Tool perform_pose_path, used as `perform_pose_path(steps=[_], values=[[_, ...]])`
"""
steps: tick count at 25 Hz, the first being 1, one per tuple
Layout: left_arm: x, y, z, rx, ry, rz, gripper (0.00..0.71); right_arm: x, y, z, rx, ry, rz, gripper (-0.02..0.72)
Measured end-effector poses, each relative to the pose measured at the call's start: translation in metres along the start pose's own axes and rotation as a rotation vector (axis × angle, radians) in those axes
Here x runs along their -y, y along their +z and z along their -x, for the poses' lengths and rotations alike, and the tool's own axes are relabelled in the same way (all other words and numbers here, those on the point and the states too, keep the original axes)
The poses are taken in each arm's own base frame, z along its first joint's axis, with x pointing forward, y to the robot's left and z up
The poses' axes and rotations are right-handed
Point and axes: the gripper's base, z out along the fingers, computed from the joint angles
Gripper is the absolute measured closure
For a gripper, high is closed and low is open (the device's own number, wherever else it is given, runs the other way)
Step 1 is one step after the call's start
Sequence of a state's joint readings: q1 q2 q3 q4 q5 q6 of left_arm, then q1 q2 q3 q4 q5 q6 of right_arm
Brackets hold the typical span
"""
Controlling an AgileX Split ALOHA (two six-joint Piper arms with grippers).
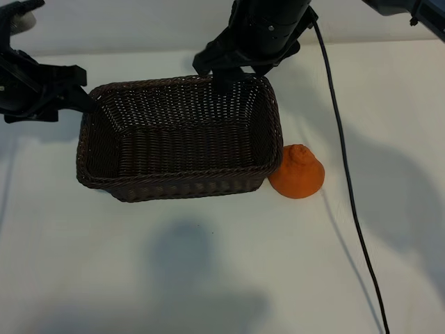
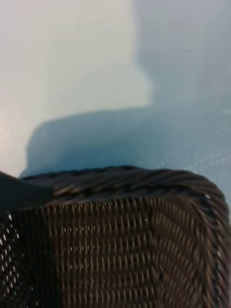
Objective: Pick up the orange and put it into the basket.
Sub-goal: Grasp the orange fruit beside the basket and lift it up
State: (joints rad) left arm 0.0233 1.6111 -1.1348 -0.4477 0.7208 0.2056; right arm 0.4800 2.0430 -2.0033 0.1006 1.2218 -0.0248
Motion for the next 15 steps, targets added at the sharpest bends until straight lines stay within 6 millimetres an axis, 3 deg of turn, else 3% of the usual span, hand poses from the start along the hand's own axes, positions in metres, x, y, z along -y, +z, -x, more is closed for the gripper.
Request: perform_pose_path(steps=[6,15], values=[[0.001,0.0,0.0,0.004,-0.016,-0.015,0.116,0.012,-0.015,0.0,0.025,-0.058,-0.134,0.118],[0.001,0.0,0.001,0.015,0.0,-0.013,0.116,0.03,-0.086,-0.01,0.161,-0.105,-0.099,0.12]])
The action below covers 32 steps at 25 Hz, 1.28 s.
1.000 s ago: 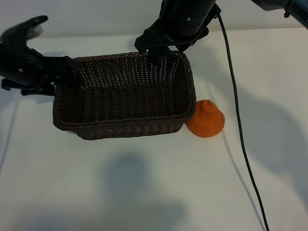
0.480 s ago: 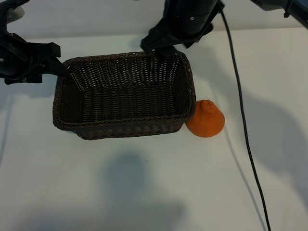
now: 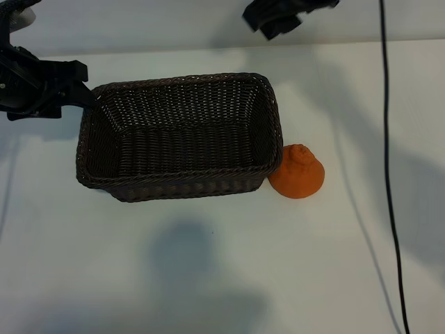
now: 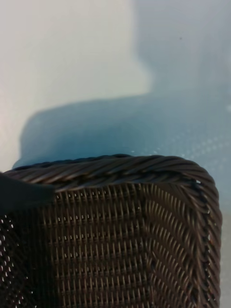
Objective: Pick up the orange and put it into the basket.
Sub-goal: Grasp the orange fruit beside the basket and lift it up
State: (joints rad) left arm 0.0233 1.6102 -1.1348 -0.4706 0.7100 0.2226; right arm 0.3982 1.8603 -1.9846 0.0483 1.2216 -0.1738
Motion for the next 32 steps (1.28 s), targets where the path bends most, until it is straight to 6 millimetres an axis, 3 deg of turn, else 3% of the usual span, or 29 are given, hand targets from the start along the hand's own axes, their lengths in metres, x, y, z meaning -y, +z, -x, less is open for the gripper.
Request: perform_pose_path(steps=[3,9,13,23,32], values=[[0.0,0.0,0.0,0.003,0.002,0.001,0.116,0.0,-0.002,-0.013,-0.029,-0.07,0.028,0.12],[0.0,0.0,0.001,0.007,0.002,0.002,0.116,-0.007,0.039,-0.057,-0.224,-0.237,0.113,0.12],[0.0,0.0,0.001,0.007,0.008,0.002,0.117,-0.009,0.055,-0.075,-0.297,-0.313,0.151,0.12],[0.0,0.0,0.001,0.006,0.008,0.001,0.117,-0.014,0.06,-0.078,-0.297,-0.346,0.207,0.12],[0.0,0.0,0.0,0.0,0.008,0.0,0.118,-0.014,0.102,-0.084,-0.356,-0.344,0.249,0.12]])
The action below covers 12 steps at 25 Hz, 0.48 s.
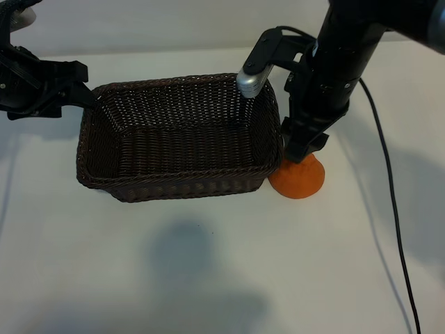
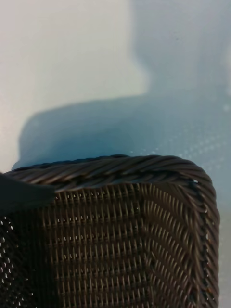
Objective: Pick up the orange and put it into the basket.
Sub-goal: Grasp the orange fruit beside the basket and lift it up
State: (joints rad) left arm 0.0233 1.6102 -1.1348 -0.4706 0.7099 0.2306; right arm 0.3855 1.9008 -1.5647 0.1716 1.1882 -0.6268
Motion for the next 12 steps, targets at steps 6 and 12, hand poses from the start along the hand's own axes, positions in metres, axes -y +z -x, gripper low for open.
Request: perform_pose_path(steps=[6,12], values=[[0.0,0.0,0.0,-0.005,0.0,-0.001,0.118,0.006,0.015,0.006,0.023,0.002,-0.015,0.12],[0.0,0.0,0.0,-0.005,0.0,-0.001,0.118,0.012,0.037,0.007,-0.008,0.006,0.002,0.12]])
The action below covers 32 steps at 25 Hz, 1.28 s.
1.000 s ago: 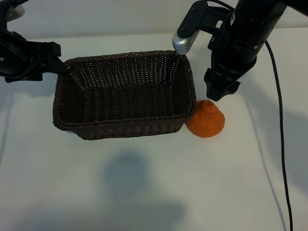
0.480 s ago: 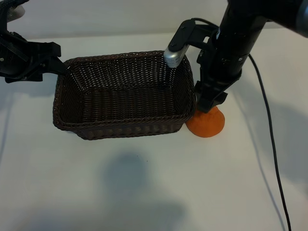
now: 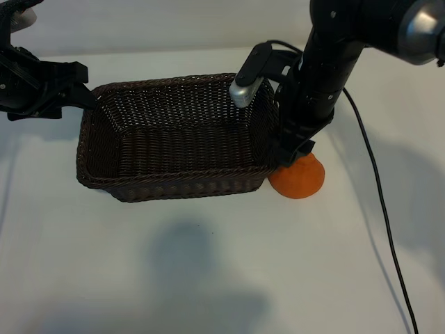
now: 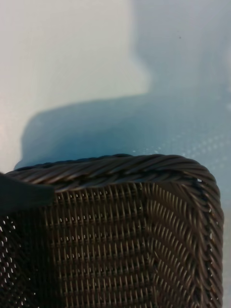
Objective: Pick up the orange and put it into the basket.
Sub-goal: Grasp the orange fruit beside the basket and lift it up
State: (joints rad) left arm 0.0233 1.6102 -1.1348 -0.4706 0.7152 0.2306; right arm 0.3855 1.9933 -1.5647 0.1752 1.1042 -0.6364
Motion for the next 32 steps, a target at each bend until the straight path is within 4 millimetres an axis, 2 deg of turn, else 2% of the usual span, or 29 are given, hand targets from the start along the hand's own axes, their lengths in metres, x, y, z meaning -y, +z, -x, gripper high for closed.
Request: perform_pose_path(steps=[6,15,22,26,32], values=[[0.0,0.0,0.0,-0.001,0.002,0.0,0.118,0.003,0.002,-0.001,-0.001,-0.006,-0.003,0.12],[0.0,0.0,0.0,-0.005,0.002,-0.001,0.118,0.03,-0.003,-0.018,0.005,0.058,-0.018,0.123],[0.0,0.0,0.0,-0.005,0.002,-0.001,0.118,0.029,-0.003,-0.019,0.019,0.067,0.021,0.147],[0.0,0.0,0.0,-0.005,0.002,-0.001,0.118,0.031,0.007,-0.019,0.003,0.069,0.041,0.148],[0.0,0.0,-0.001,-0.006,0.002,-0.002,0.118,0.032,0.034,-0.025,-0.035,0.085,0.063,0.149]])
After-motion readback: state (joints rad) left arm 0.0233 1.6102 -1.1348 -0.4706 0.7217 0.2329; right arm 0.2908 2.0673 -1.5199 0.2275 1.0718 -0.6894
